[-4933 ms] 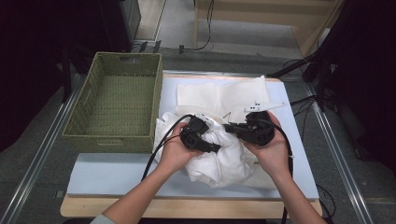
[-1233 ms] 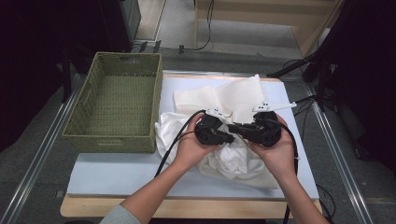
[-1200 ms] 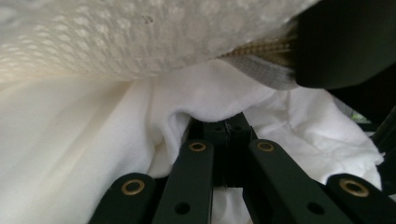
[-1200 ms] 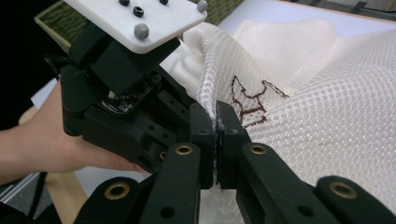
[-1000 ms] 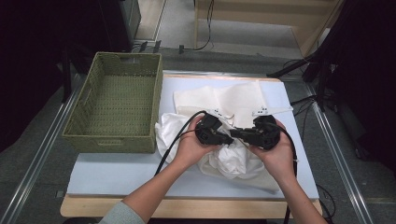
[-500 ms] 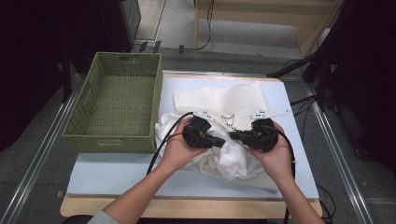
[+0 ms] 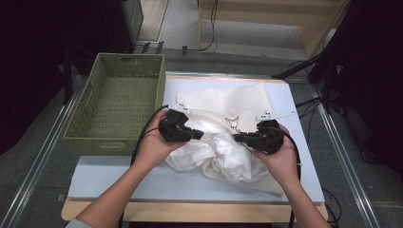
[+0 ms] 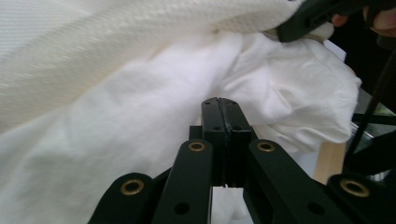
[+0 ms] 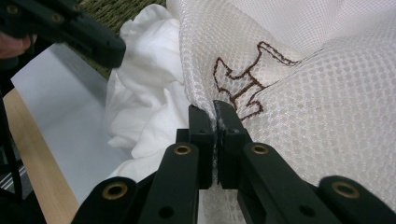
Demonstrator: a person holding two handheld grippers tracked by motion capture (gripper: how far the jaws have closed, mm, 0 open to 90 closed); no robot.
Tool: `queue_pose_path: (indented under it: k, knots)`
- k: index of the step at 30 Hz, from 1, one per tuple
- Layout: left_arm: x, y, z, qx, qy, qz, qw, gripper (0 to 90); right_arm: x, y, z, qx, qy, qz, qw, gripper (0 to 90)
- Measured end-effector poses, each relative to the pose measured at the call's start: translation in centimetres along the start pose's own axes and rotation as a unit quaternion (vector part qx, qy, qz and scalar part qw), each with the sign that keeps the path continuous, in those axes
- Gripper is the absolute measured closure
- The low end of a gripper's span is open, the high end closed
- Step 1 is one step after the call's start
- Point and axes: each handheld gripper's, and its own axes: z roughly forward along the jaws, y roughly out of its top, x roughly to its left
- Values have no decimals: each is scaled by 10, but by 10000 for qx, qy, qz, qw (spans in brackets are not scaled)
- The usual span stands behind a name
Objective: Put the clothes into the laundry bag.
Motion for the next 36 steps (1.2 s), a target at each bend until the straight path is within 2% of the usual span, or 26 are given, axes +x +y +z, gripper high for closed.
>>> queue_pose_path:
  k: [4, 7, 9, 11, 17, 21, 22, 25, 27, 28, 31, 36]
  knots:
    - [15, 9, 0, 3, 207, 7, 9998, 900, 0, 0, -1, 14, -1, 18, 10000, 883]
    - [25, 11, 13, 42, 265, -167, 9995, 896, 0, 1, -2, 10, -2, 10, 10000, 883]
    - [28, 11, 26, 124, 377, -161, 9991, 895, 0, 1, -2, 11, 1, 13, 10000, 883]
    - [26, 10, 37, 191, 383, -131, 9990, 900, 0, 1, -3, 15, 13, 17, 10000, 883]
    - [16, 1, 58, 291, 113, -159, 9994, 900, 0, 1, -4, 14, -6, 6, 10000, 883]
    - [14, -2, 62, 370, -131, -132, 9991, 900, -1, 2, -5, 10, -1, 20, 10000, 883]
    - [12, -3, 62, 344, -141, -155, 9992, 900, -1, 2, -5, 17, 5, 19, 10000, 883]
    - [9, -5, 63, 245, -383, -198, 9988, 900, -1, 2, -5, 15, -4, -10, 10000, 883]
    - [1, -6, 65, 205, -547, -115, 9982, 900, -2, 2, -5, 17, -9, 11, 10000, 884]
    - [-4, -5, 67, 241, -566, 9, 9981, 900, -2, 2, -5, 19, -12, 7, 10000, 883]
    - [-15, -4, 73, 309, -583, 218, 9976, 900, -2, 2, -5, 29, -26, 0, 10000, 883]
    - [-23, -2, 82, 182, -771, 194, 9967, 900, -3, 2, -6, 10, -70, 25, 10000, 883]
